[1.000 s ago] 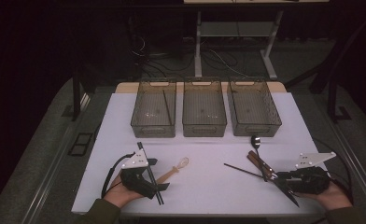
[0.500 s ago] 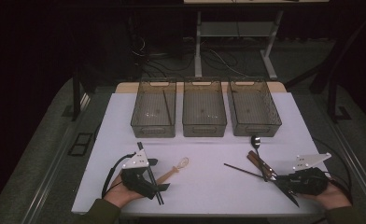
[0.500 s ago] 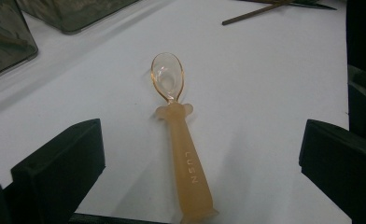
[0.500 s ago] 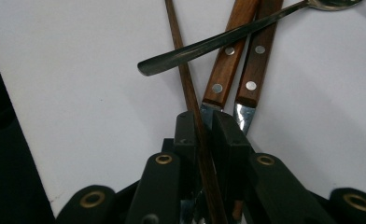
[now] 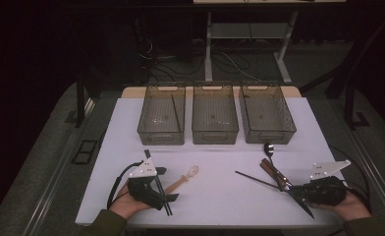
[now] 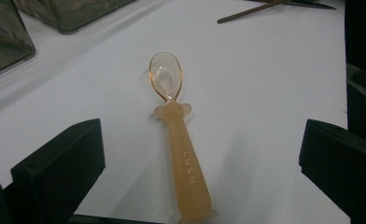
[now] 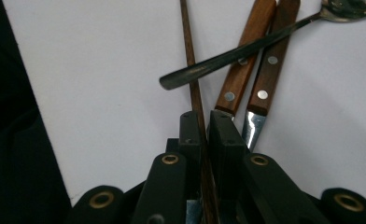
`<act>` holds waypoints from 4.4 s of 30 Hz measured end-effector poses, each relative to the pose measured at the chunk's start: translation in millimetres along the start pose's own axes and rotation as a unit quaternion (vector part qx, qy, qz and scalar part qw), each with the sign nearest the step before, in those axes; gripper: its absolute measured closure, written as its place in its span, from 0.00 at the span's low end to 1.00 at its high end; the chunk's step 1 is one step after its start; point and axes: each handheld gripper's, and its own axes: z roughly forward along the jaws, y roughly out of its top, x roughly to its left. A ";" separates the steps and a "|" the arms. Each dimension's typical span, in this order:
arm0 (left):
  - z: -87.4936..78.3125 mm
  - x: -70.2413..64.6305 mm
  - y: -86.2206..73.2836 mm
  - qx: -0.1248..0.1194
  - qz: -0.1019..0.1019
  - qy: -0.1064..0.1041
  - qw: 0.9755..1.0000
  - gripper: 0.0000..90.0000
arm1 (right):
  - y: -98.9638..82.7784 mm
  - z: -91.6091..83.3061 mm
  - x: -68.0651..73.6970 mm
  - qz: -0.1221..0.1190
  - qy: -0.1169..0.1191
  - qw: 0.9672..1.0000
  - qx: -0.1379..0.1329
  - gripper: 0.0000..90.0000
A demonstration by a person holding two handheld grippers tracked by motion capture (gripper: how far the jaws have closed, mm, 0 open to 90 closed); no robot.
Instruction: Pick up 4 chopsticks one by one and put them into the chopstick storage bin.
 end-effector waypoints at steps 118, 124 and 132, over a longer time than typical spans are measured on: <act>-2.8 2.8 -0.3 -0.021 -0.010 0.006 1.000 0.00 | 199.9 74.4 43.2 0.066 -0.042 0.983 -0.168 0.94; -3.0 2.8 -0.2 -0.021 -0.013 0.007 1.000 0.00 | 218.8 84.3 38.5 0.081 -0.048 0.982 -0.165 0.94; -4.2 2.8 0.1 -0.023 -0.013 0.011 1.000 0.00 | 247.4 100.9 35.4 0.091 -0.065 0.981 -0.161 0.94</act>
